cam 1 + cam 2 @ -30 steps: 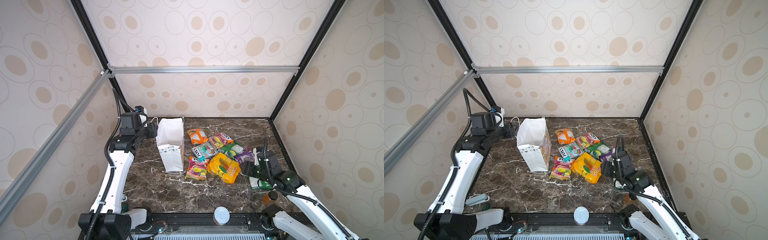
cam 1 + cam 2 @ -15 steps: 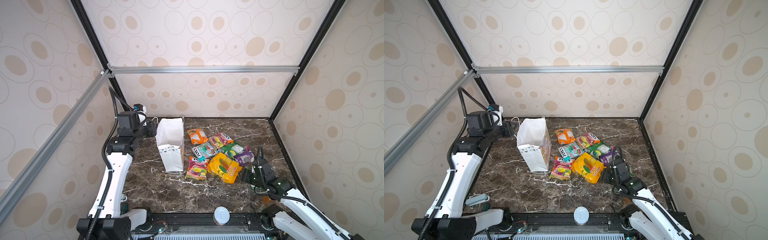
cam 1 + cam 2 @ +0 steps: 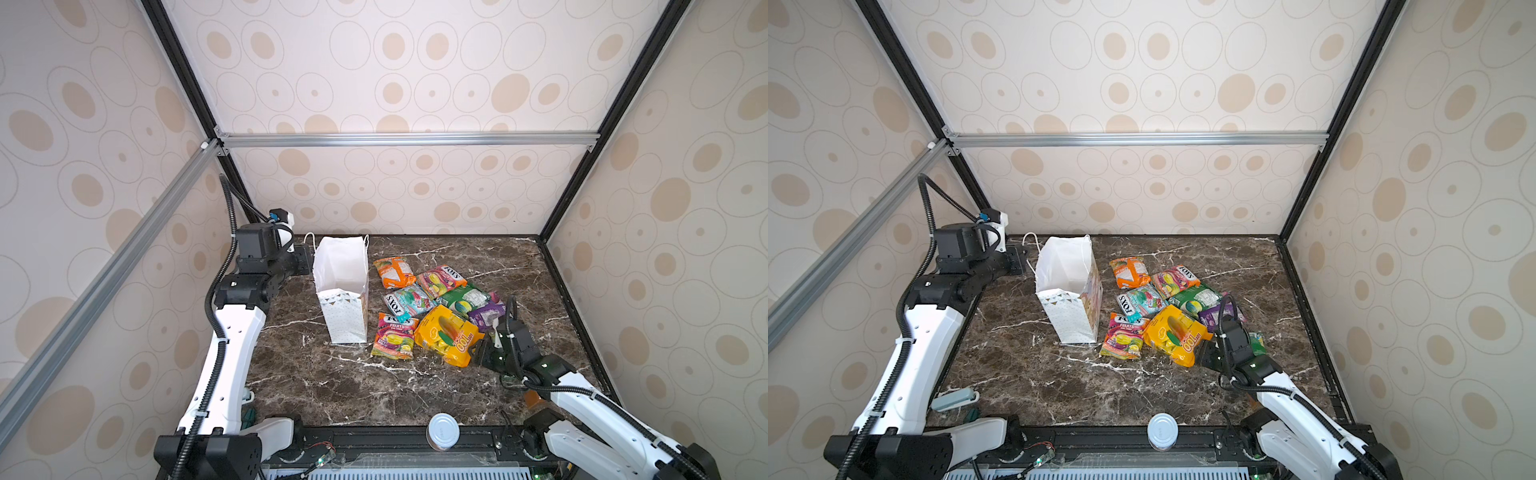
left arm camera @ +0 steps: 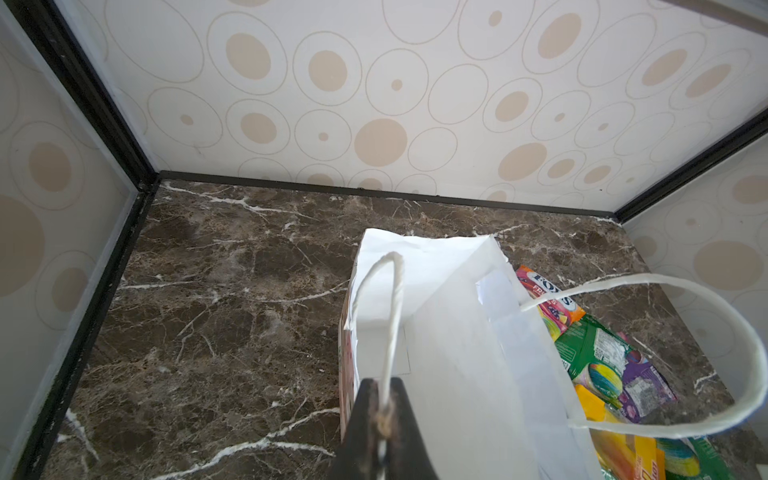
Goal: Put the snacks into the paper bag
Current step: 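Lower the right gripper onto the yellow Lot100 packet and close on it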
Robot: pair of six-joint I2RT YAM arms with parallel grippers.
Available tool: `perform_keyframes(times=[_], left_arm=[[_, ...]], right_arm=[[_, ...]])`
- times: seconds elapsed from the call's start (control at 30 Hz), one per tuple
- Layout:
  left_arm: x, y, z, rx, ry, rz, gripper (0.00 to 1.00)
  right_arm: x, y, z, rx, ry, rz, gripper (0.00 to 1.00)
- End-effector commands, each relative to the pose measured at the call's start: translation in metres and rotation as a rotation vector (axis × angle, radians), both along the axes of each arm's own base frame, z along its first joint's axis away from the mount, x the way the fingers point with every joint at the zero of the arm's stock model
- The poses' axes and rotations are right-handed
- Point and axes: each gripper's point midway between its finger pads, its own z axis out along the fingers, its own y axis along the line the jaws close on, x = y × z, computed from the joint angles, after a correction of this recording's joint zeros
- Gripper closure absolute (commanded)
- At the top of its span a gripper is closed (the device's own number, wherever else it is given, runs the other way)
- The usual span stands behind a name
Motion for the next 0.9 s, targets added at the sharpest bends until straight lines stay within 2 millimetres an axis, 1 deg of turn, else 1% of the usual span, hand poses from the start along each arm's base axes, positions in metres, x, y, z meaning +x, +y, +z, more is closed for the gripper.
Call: perform_keyframes(times=[0.0, 0.17, 0.33, 0.67, 0.87], left_arm=[[-0.001, 0.000, 0.010, -0.005, -0.036, -0.007, 0.96], [0.000, 0.001, 0.007, 0.004, -0.031, -0.003, 0.98], [0.000, 0.003, 0.006, 0.015, -0.031, 0.003, 0.98], [-0.002, 0.002, 0.009, 0.006, -0.038, 0.002, 0.98], [-0.002, 0.001, 0.010, 0.002, -0.038, -0.001, 0.98]], right_arm=[[0.008, 0.009, 0.002, 0.040, -0.024, 0.018, 0.39], [0.007, 0.016, -0.007, 0.058, 0.011, 0.039, 0.43], [0.003, 0.016, -0.013, 0.068, 0.026, 0.035, 0.48], [-0.004, 0.014, -0.021, 0.077, 0.041, 0.029, 0.51], [-0.002, 0.018, -0.019, 0.095, 0.027, 0.040, 0.52]])
